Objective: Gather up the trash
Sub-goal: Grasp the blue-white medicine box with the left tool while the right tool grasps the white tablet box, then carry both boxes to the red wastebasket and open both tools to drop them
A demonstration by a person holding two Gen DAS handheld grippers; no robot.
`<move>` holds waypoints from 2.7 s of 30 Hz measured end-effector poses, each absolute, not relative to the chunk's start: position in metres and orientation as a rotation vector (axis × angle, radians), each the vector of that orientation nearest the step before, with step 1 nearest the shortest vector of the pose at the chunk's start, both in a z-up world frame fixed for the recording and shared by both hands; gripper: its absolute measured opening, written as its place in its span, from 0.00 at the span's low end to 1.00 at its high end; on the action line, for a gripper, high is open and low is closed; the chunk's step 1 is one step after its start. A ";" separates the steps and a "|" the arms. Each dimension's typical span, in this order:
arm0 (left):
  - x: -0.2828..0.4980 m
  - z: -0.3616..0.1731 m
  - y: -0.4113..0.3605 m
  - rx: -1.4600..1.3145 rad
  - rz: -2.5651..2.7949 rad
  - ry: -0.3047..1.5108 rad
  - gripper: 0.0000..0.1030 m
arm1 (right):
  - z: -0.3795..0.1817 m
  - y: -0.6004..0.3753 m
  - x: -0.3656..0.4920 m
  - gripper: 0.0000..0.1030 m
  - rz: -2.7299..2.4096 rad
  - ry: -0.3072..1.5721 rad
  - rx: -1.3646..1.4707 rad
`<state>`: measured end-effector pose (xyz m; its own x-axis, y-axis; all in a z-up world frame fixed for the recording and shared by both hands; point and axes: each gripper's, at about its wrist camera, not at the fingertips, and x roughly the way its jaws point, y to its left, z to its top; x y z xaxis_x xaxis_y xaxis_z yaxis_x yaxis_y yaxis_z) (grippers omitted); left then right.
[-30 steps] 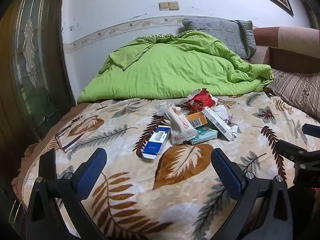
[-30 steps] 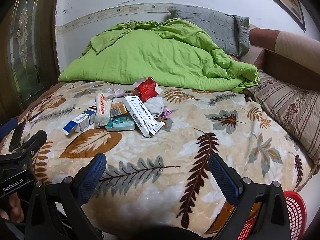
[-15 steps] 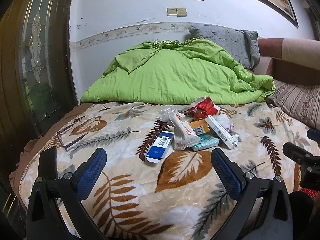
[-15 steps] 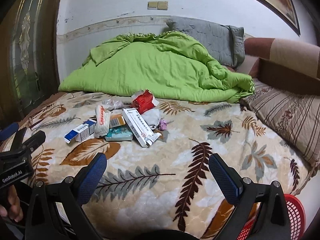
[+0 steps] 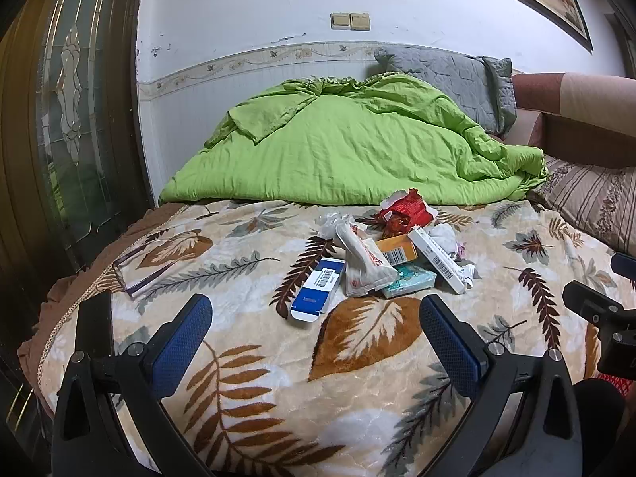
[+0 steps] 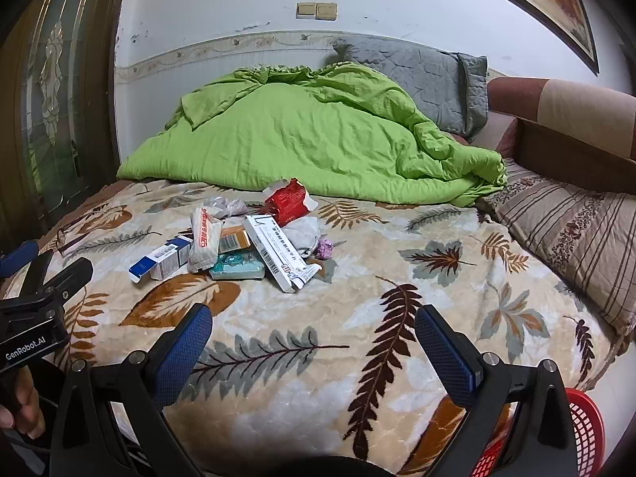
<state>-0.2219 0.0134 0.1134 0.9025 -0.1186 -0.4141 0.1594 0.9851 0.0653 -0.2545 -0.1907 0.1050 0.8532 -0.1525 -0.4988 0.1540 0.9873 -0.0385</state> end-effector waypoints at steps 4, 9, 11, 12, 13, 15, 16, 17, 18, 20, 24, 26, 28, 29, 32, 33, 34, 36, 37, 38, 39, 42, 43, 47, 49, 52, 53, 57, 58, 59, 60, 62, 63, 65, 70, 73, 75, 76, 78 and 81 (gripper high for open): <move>-0.220 0.112 0.012 0.099 -0.147 0.434 1.00 | 0.104 -0.191 -0.252 1.00 -0.158 0.535 0.008; -0.219 0.109 0.012 0.099 -0.148 0.442 1.00 | 0.102 -0.192 -0.250 1.00 -0.155 0.545 0.014; -0.219 0.110 0.012 0.100 -0.148 0.442 1.00 | 0.102 -0.192 -0.250 1.00 -0.154 0.546 0.014; -0.219 0.109 0.012 0.100 -0.148 0.442 1.00 | 0.102 -0.192 -0.250 1.00 -0.154 0.547 0.014; -0.219 0.110 0.012 0.099 -0.148 0.442 1.00 | 0.102 -0.192 -0.249 1.00 -0.153 0.548 0.013; -0.218 0.109 0.012 0.098 -0.151 0.448 1.00 | 0.101 -0.192 -0.249 1.00 -0.150 0.550 0.013; -0.216 0.108 0.012 0.094 -0.162 0.462 1.00 | 0.101 -0.192 -0.248 1.00 -0.143 0.554 0.015; -0.212 0.107 0.013 0.088 -0.172 0.480 1.00 | 0.100 -0.192 -0.247 1.00 -0.133 0.560 0.018; -0.206 0.106 0.014 0.078 -0.188 0.510 1.00 | 0.099 -0.193 -0.246 1.00 -0.120 0.570 0.025; -0.190 0.102 0.016 0.050 -0.223 0.584 1.00 | 0.097 -0.195 -0.240 1.00 -0.083 0.599 0.045; -0.144 0.092 0.021 0.015 -0.219 0.736 1.00 | 0.094 -0.200 -0.228 0.94 -0.016 0.644 0.089; -0.126 0.089 0.022 0.004 -0.223 0.765 1.00 | 0.094 -0.201 -0.223 0.93 0.017 0.655 0.099; -0.105 0.086 0.019 0.013 -0.216 0.798 1.00 | 0.095 -0.199 -0.216 0.92 0.051 0.663 0.089; -0.096 0.085 0.017 0.012 -0.222 0.811 0.96 | 0.095 -0.197 -0.212 0.91 0.073 0.675 0.085; -0.070 0.078 0.012 0.022 -0.219 0.857 0.83 | 0.095 -0.198 -0.194 0.88 0.152 0.712 0.091; -0.063 0.074 0.009 0.022 -0.224 0.874 0.81 | 0.095 -0.199 -0.187 0.86 0.175 0.724 0.091; -0.055 0.069 0.006 0.025 -0.223 0.891 0.77 | 0.095 -0.202 -0.176 0.86 0.199 0.731 0.092; -0.045 0.060 0.003 0.035 -0.211 0.915 0.71 | 0.093 -0.205 -0.156 0.85 0.250 0.772 0.085; -0.040 0.053 0.003 0.032 -0.211 0.938 0.64 | 0.090 -0.208 -0.143 0.84 0.277 0.791 0.083; -0.036 0.049 0.003 0.028 -0.210 0.953 0.54 | 0.087 -0.210 -0.132 0.84 0.291 0.804 0.079; -0.033 0.044 0.004 0.020 -0.214 0.972 0.50 | 0.085 -0.211 -0.124 0.84 0.306 0.822 0.077; -0.025 0.039 0.010 -0.003 -0.218 0.990 0.42 | 0.075 -0.221 -0.091 0.83 0.333 0.860 0.065; -0.022 0.038 0.012 -0.012 -0.218 0.991 0.42 | 0.073 -0.223 -0.084 0.83 0.336 0.867 0.053; -0.013 0.031 0.016 -0.037 -0.219 1.010 0.40 | 0.062 -0.231 -0.047 0.83 0.354 0.888 0.018; -0.009 0.027 0.016 -0.034 -0.218 1.023 0.40 | 0.055 -0.234 -0.030 0.83 0.365 0.900 0.007; -0.005 0.026 0.015 -0.034 -0.215 1.018 0.40 | 0.042 -0.237 -0.009 0.83 0.398 0.938 0.020; -0.004 0.025 0.015 -0.030 -0.213 1.015 0.40 | 0.038 -0.236 -0.005 0.80 0.405 0.950 0.024; -0.004 0.024 0.012 -0.005 -0.203 1.003 0.38 | 0.028 -0.237 0.004 0.63 0.422 0.974 0.063; -0.004 0.024 0.012 -0.007 -0.202 1.003 0.38 | 0.027 -0.237 0.003 0.63 0.416 0.969 0.075; -0.004 0.024 0.013 -0.014 -0.202 1.002 0.38 | 0.028 -0.237 0.000 0.63 0.410 0.963 0.086; -0.004 0.024 0.014 -0.024 -0.203 1.000 0.38 | 0.029 -0.235 -0.003 0.62 0.402 0.954 0.093; -0.005 0.026 0.017 -0.050 -0.209 0.996 0.38 | 0.032 -0.233 -0.012 0.62 0.369 0.937 0.105; -0.005 0.027 0.019 -0.060 -0.212 0.992 0.38 | 0.035 -0.231 -0.018 0.61 0.361 0.926 0.113; -0.008 0.031 0.021 -0.068 -0.209 0.974 0.38 | 0.041 -0.228 -0.030 0.61 0.334 0.911 0.115; -0.024 0.049 0.021 -0.065 -0.198 0.884 0.37 | 0.054 -0.224 -0.065 0.61 0.271 0.871 0.160; -0.037 0.063 0.019 -0.058 -0.202 0.815 0.38 | 0.062 -0.229 -0.084 0.61 0.252 0.848 0.226; -0.049 0.073 0.015 -0.040 -0.212 0.764 0.38 | 0.068 -0.233 -0.095 0.61 0.247 0.830 0.269; -0.053 0.076 0.013 -0.037 -0.215 0.746 0.38 | 0.071 -0.235 -0.102 0.61 0.239 0.820 0.290; -0.064 0.083 0.008 -0.027 -0.225 0.707 0.38 | 0.075 -0.237 -0.114 0.61 0.235 0.799 0.323; -0.082 0.093 -0.003 0.003 -0.260 0.655 0.38 | 0.078 -0.240 -0.130 0.61 0.230 0.788 0.361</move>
<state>-0.0816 -0.0031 0.0929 0.7616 -0.2382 -0.6027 0.2403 0.9675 -0.0787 -0.1301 -0.2403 0.0782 0.6849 0.3334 -0.6479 -0.0675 0.9144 0.3991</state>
